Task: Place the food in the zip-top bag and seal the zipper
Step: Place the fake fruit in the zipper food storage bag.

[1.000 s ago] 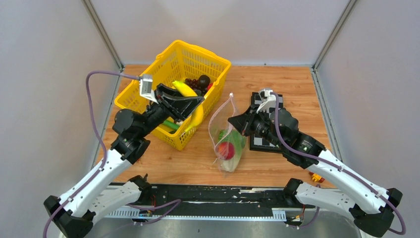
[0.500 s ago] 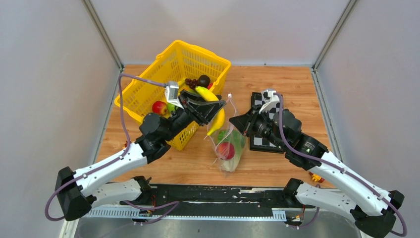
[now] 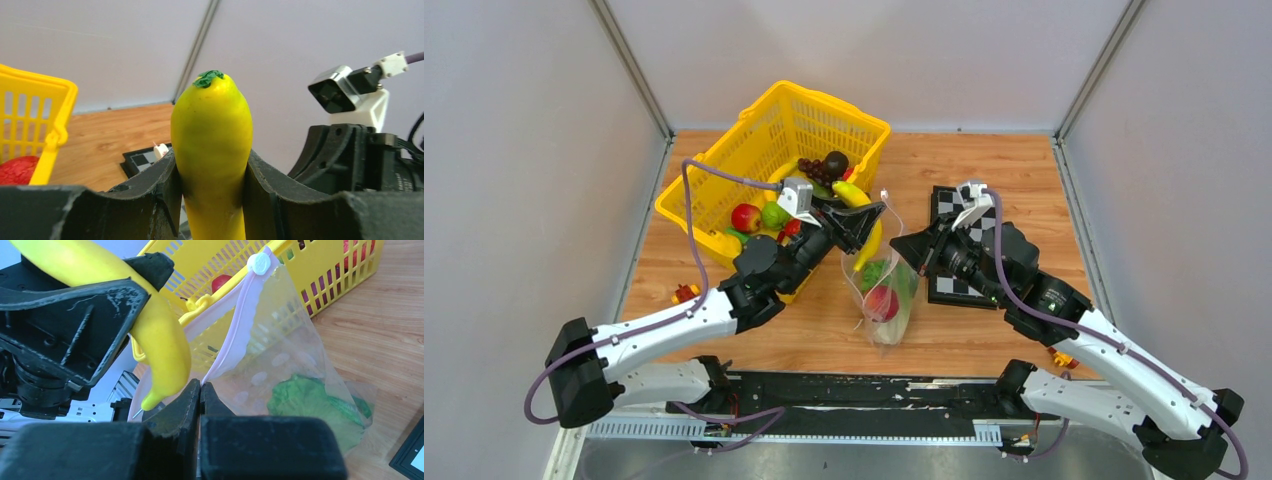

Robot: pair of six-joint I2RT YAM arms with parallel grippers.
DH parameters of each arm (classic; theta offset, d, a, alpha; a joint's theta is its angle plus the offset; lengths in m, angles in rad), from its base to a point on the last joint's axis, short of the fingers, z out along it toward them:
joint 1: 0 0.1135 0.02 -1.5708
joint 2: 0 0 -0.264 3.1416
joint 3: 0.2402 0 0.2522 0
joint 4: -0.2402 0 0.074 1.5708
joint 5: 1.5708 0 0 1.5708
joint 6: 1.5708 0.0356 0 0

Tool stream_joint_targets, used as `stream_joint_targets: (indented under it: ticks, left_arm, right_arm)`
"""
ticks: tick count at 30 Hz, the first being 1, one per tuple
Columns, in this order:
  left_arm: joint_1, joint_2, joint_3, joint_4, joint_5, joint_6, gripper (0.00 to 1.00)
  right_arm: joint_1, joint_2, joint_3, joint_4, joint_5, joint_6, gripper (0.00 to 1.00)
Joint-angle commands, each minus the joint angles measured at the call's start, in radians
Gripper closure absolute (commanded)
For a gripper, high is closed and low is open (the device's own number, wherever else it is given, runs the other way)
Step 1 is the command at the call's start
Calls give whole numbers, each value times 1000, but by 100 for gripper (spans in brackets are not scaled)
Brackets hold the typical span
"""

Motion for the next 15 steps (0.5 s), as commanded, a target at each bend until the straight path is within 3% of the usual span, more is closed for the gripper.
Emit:
stream_joint_targets:
  ticks: [1,6,12,15]
  left_arm:
    - [-13,25,2,34,-71,60,63]
    - [-32,57,27,-11,-83,69,55]
    - [-38,46,62,-97,-91,92,32]
    - [-38,30,82,-154,-93,115,27]
  right_arm:
    - [2,-14,4,39,11,4,100]
    - [2,-16,0,42,12,7,100]
    - [2,-20,-4,39,21,5,100]
    - [2,-18,-5,40,24,4,100]
